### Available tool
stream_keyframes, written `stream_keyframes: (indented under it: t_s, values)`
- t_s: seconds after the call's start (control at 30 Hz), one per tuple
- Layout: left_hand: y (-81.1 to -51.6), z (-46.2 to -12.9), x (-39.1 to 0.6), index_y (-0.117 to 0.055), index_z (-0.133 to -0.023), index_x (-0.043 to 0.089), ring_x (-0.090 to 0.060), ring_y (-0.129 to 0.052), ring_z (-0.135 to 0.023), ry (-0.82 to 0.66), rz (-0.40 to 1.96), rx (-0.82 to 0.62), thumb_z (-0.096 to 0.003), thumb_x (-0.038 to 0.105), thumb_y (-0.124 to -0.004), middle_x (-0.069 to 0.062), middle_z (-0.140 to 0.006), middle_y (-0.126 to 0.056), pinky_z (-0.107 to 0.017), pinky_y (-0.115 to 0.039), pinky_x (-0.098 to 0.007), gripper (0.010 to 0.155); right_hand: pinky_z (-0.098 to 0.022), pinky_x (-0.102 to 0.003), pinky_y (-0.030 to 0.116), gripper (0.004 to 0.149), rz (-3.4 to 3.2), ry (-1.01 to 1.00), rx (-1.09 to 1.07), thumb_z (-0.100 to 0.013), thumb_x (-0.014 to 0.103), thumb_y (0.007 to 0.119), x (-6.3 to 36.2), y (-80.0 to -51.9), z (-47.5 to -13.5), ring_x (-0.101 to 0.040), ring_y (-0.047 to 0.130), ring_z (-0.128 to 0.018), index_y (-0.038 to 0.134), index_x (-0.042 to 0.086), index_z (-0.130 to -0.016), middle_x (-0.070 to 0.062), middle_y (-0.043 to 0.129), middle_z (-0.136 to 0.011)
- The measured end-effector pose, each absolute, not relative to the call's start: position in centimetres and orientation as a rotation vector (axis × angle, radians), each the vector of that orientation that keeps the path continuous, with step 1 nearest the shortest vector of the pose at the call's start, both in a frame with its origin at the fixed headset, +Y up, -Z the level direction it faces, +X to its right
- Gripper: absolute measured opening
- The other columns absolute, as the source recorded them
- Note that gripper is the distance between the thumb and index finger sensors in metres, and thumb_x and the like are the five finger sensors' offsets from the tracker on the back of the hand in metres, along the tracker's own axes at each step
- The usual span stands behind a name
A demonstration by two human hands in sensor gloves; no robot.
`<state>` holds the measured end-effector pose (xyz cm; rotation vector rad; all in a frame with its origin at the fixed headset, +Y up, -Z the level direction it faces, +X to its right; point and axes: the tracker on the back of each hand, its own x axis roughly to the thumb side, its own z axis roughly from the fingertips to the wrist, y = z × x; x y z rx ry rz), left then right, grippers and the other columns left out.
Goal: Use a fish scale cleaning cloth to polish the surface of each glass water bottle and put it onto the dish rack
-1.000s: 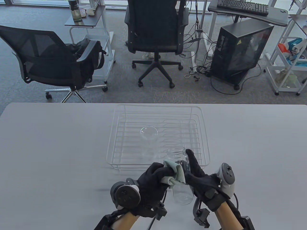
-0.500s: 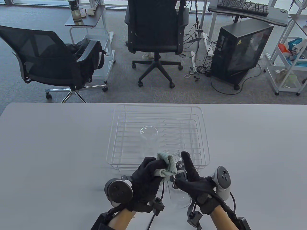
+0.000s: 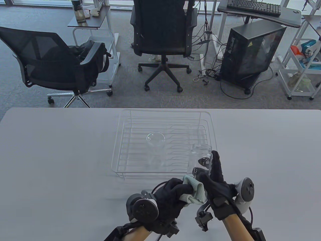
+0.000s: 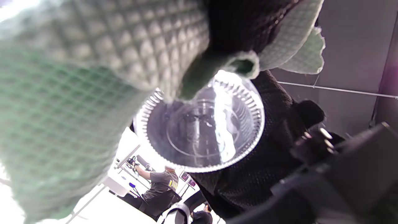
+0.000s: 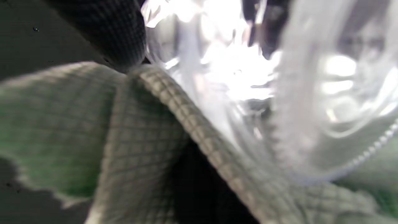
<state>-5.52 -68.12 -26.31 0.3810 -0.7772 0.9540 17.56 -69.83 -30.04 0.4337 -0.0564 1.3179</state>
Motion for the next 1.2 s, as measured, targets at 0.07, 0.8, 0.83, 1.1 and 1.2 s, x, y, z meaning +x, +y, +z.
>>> stream_keyframes:
  t_s: [0.07,0.8,0.83,1.1,1.2]
  values:
    - [-67.9,-26.6,-6.1,-0.067,-0.095,0.036,-0.028,-0.091,-0.065,-0.749,0.991,0.391,-0.0557,0.035,-0.079,-0.008,-0.087,-0.078,-0.055,-0.081,-0.050,0.042,-0.057,-0.066,0.060,0.083,1.277,-0.002,0.459,-0.059,0.055,0.064,17.3,-70.1,-30.0,-0.054,0.061,-0.088,0.020,0.008,-0.111,-0.028,0.038,-0.111]
    - [-66.9,-27.6,-7.9,-0.069,-0.096,0.034,-0.031,-0.091,-0.065,-0.663,1.012,0.388,-0.0569,0.034,-0.080,-0.012,-0.087,-0.078,-0.054,-0.081,-0.052,0.041,-0.052,-0.070,0.068,0.073,1.256,0.201,0.528,-0.058,0.046,0.075,16.3,-71.8,-30.9,-0.060,0.066,-0.088,0.027,0.038,-0.112,-0.020,0.031,-0.113]
    - [-67.0,-27.4,-7.5,-0.069,-0.096,0.034,-0.031,-0.092,-0.065,-0.686,0.971,0.382,-0.0566,0.034,-0.080,-0.012,-0.087,-0.078,-0.054,-0.081,-0.052,0.041,-0.052,-0.070,0.067,0.073,1.248,0.172,0.505,-0.058,0.046,0.076,16.6,-71.8,-31.0,-0.059,0.066,-0.087,0.028,0.037,-0.112,-0.019,0.031,-0.113]
    - [-67.8,-26.3,-5.2,-0.072,-0.094,0.034,-0.030,-0.093,-0.063,-0.769,0.831,0.333,-0.0554,0.034,-0.082,-0.012,-0.086,-0.079,-0.053,-0.082,-0.051,0.040,-0.054,-0.068,0.067,0.085,1.302,0.018,0.405,-0.055,0.048,0.080,18.1,-71.5,-31.0,-0.057,0.068,-0.087,0.025,0.017,-0.112,-0.017,0.036,-0.111]
    - [-67.8,-26.2,-5.2,-0.072,-0.095,0.035,-0.030,-0.093,-0.063,-0.768,0.809,0.350,-0.0555,0.034,-0.082,-0.011,-0.086,-0.079,-0.053,-0.082,-0.051,0.040,-0.055,-0.068,0.067,0.087,1.318,0.016,0.407,-0.055,0.049,0.080,18.2,-71.5,-31.0,-0.056,0.067,-0.087,0.027,0.009,-0.111,-0.017,0.036,-0.111]
